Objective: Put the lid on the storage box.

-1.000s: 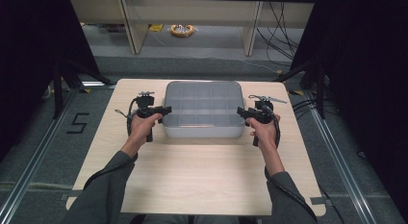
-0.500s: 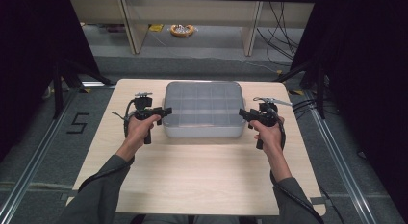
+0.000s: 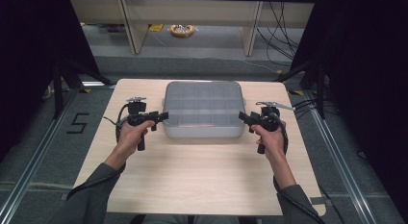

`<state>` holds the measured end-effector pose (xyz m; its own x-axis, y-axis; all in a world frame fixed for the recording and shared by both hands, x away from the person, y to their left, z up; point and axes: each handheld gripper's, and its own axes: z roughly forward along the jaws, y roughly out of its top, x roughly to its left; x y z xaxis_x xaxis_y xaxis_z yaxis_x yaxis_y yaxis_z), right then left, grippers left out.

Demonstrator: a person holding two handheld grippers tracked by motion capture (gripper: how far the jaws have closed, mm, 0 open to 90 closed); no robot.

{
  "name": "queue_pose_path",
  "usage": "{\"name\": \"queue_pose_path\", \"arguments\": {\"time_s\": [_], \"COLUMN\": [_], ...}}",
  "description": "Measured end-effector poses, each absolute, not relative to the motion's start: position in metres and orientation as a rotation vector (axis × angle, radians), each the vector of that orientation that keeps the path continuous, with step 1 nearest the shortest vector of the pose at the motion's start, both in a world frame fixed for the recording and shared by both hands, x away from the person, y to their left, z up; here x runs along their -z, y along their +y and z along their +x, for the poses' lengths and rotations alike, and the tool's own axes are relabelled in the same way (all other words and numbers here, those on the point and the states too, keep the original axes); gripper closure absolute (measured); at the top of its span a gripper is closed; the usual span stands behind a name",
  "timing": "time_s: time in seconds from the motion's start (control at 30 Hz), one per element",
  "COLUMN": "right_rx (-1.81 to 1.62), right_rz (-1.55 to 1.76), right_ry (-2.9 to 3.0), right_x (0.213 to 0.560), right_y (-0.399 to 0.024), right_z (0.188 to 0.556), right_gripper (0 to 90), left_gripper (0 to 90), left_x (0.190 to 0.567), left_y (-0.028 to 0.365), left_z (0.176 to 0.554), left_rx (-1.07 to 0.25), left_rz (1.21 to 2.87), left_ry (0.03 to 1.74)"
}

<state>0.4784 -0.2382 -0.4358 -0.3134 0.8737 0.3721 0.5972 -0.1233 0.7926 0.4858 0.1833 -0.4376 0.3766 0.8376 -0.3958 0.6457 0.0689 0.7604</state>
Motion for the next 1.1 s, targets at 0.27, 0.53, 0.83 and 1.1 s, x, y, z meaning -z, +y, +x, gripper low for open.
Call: {"name": "queue_pose_path", "arguments": {"time_s": [0.27, 0.53, 0.83, 1.1], "right_rx": [-1.438, -1.46, -1.464, -1.466], "right_rz": [1.63, 1.61, 1.591, 1.578], "right_ry": [1.866, 1.893, 1.896, 1.929], "right_x": [0.439, 0.444, 0.442, 0.443], "right_y": [-0.242, -0.246, -0.24, -0.239], "right_z": [0.468, 0.456, 0.449, 0.443], "right_gripper": [39.0, 37.3, 33.2, 31.2], "left_gripper": [42.5, 40.3, 35.3, 30.0], "left_x": [0.443, 0.448, 0.448, 0.449], "left_y": [0.185, 0.189, 0.186, 0.177], "left_z": [0.467, 0.452, 0.441, 0.428], "left_rx": [-0.21, -0.197, -0.207, -0.202], "left_rz": [1.652, 1.667, 1.698, 1.714], "left_ry": [1.293, 1.262, 1.233, 1.223]}}
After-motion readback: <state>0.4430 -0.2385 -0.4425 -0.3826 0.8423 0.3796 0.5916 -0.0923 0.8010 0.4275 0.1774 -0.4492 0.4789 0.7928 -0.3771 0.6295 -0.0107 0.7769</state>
